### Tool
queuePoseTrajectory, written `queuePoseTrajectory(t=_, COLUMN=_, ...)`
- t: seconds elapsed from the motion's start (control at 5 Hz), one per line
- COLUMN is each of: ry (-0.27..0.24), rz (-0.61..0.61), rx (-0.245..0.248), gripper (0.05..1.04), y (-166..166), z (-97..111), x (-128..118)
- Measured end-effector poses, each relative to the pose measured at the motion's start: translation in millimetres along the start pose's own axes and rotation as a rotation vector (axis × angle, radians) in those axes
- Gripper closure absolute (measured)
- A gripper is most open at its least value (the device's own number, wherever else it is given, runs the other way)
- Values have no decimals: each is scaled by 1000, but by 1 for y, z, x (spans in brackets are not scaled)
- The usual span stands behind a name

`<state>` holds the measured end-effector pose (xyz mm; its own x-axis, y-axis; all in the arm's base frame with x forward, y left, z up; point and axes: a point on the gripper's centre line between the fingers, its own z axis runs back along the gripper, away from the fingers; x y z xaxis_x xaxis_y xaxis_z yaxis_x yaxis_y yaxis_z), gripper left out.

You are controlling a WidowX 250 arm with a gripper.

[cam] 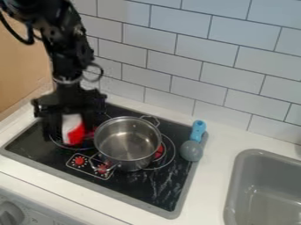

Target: Put the red thing on the blue cloth

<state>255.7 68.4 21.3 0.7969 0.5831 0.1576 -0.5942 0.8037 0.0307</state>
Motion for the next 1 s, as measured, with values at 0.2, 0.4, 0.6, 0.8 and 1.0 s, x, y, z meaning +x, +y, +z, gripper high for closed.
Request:
queuePoseTrajectory(t=0.2, ry=-56, rz=11, rx=-33, gripper=491, y=0, z=22, x=3)
queuePoseTrajectory(t=0.4, ry=-87, rz=6, rx=-42, gripper=491, y=2, z=40, x=4)
queuePoseTrajectory(t=0.6, ry=-95, rz=11, rx=-58, gripper=491, y=1, z=46, x=11)
queuePoseTrajectory(t=0.8, ry=-106, rz=1, rx=-69, gripper=491, y=-4, z=49, x=29)
queuePoseTrajectory(t=1.0, ry=-72, rz=22, rx=-81, gripper=491, y=-6, z=34, x=51)
